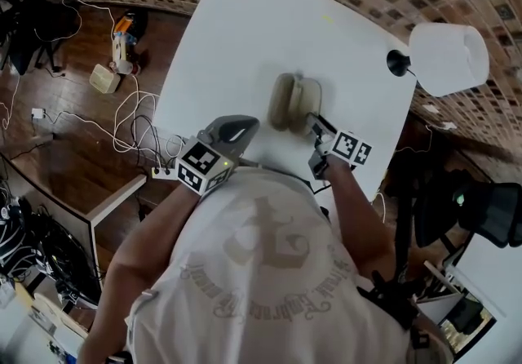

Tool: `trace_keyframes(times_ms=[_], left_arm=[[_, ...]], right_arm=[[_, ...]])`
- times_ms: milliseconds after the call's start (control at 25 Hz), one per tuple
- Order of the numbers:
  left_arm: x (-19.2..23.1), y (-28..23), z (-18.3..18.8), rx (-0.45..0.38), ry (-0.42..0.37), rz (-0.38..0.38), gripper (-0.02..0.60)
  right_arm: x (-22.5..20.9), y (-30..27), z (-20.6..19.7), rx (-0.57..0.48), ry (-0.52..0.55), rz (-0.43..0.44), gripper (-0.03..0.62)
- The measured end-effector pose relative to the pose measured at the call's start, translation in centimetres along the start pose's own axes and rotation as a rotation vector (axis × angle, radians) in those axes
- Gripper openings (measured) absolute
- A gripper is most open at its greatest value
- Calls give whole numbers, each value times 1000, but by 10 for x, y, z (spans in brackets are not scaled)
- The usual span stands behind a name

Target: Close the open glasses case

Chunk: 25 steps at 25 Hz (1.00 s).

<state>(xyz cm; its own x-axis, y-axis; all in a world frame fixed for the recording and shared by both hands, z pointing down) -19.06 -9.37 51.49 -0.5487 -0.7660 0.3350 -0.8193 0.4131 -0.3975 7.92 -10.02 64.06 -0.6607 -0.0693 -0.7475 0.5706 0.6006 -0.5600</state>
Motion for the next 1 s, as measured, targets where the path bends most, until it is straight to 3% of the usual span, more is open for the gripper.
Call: trace_keyframes(times_ms=[80, 240, 480, 1000], left_arm=[[0, -1, 1, 0, 0, -1, 5], [1, -1, 1, 2, 2, -1, 5], [1, -3, 0, 10, -3, -16, 5], [6, -2, 2, 15, -10, -32, 5]], right_arm=[[0, 0, 2, -20, -49, 14, 133], [-1, 1, 4, -50, -115, 23, 133], [-3, 11, 16, -100, -109, -4, 133], [6, 30, 40, -94, 85, -142, 153]])
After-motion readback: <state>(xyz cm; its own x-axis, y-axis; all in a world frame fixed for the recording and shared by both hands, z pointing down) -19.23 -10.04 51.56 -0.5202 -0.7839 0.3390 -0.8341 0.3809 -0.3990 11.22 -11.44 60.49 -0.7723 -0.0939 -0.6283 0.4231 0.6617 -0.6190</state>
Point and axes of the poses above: the fingertips, and each gripper's own axes: y backward along the fingers, x to its left, z out of its top, the point moved 8 cm from there along y, backward along the fingers, and after that the axes turned 1 degree about -y, right-handed, at the moved point
